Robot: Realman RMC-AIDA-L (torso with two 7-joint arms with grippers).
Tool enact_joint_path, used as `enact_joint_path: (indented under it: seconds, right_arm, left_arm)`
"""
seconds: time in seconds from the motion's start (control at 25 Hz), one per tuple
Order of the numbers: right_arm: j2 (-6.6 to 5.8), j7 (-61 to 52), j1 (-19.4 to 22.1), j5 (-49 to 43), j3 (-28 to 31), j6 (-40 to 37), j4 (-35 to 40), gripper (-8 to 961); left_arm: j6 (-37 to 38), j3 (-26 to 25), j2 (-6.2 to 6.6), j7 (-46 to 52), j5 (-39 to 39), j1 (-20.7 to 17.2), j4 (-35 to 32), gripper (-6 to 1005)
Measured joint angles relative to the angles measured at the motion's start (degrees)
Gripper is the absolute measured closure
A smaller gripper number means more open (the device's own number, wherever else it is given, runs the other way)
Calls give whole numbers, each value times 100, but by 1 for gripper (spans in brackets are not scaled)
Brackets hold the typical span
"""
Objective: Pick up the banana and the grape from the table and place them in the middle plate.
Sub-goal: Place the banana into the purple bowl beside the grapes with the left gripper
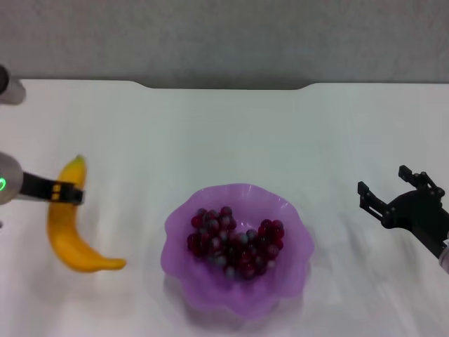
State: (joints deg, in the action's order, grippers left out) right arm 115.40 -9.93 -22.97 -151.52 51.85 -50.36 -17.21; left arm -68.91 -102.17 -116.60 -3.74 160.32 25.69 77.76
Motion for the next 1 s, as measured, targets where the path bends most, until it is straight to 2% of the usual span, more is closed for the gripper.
enact_joint_path:
  seconds: [0.2,0.4,0.68,1.0]
  right_arm:
    - [-1,0,-16,0,0,0,21,73]
    - [0,0,-33,0,0,0,-5,73]
    - [0,0,-48,0,0,0,-15,73]
    - [0,0,-48,0,0,0,-19,73]
  left_arm:
    - [-228,-95,-2,-806,-1854,-201,416,503]
    - [353,278,-40,-1294,-3091,-229,13,503]
    - [2043,1220,-41,-1565,-3642,-226,-668,502]
    - [2479,1463,-32,-1640,-3616,-190,-1332,502]
